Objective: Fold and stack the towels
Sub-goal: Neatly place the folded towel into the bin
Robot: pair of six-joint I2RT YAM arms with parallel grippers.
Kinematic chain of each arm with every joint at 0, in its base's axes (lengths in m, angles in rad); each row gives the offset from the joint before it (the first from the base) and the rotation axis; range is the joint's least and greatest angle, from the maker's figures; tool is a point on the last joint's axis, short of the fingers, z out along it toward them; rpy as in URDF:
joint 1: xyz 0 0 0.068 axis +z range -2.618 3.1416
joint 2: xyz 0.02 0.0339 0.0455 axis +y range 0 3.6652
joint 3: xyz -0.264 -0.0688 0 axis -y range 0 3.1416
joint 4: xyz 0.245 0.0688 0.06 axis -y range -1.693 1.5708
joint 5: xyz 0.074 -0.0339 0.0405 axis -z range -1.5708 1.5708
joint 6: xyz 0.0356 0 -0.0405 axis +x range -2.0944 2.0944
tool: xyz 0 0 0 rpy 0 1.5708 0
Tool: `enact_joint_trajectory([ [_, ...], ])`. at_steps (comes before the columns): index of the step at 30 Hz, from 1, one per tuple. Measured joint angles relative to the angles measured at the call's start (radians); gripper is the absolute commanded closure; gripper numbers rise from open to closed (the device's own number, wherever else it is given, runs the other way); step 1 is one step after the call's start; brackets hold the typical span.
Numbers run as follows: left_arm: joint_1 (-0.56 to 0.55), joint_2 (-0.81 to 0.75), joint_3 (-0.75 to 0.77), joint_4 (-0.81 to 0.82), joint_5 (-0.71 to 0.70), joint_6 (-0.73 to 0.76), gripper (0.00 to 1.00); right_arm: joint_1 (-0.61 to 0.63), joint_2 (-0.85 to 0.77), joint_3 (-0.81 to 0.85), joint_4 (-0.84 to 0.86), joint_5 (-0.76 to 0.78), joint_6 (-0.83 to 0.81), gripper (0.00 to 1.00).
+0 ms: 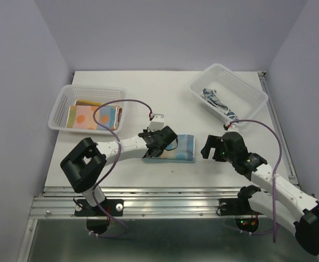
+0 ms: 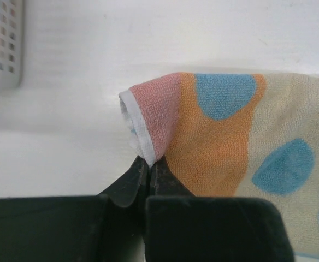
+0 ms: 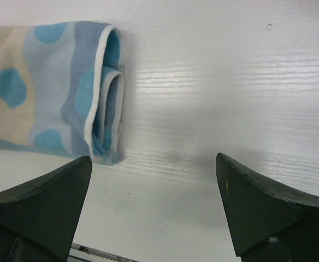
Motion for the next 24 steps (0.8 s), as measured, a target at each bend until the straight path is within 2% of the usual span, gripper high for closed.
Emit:
enact_joint_trajectory([
  [7, 0.053, -0.057, 0.058, 0.038, -0.142, 0.380, 1.00, 0.000, -0.002, -0.004, 0.001, -0.010, 0.000, 0.00],
  [12, 0.237, -0.124, 0.093, 0.089, -0.135, 0.623, 1.00, 0.000, -0.003, -0.005, 0.002, -0.018, 0.000, 0.00],
  [15, 0.362, -0.164, 0.120, 0.127, -0.090, 0.780, 1.00, 0.000, -0.008, -0.007, 0.003, -0.019, 0.000, 0.00],
  [20, 0.481, -0.178, 0.186, 0.119, 0.013, 1.021, 1.00, 0.000, -0.014, -0.016, 0.003, -0.024, 0.000, 0.00],
  [24, 0.602, -0.177, 0.261, 0.069, 0.102, 1.140, 1.00, 0.000, -0.016, -0.016, 0.004, -0.027, 0.000, 0.00],
])
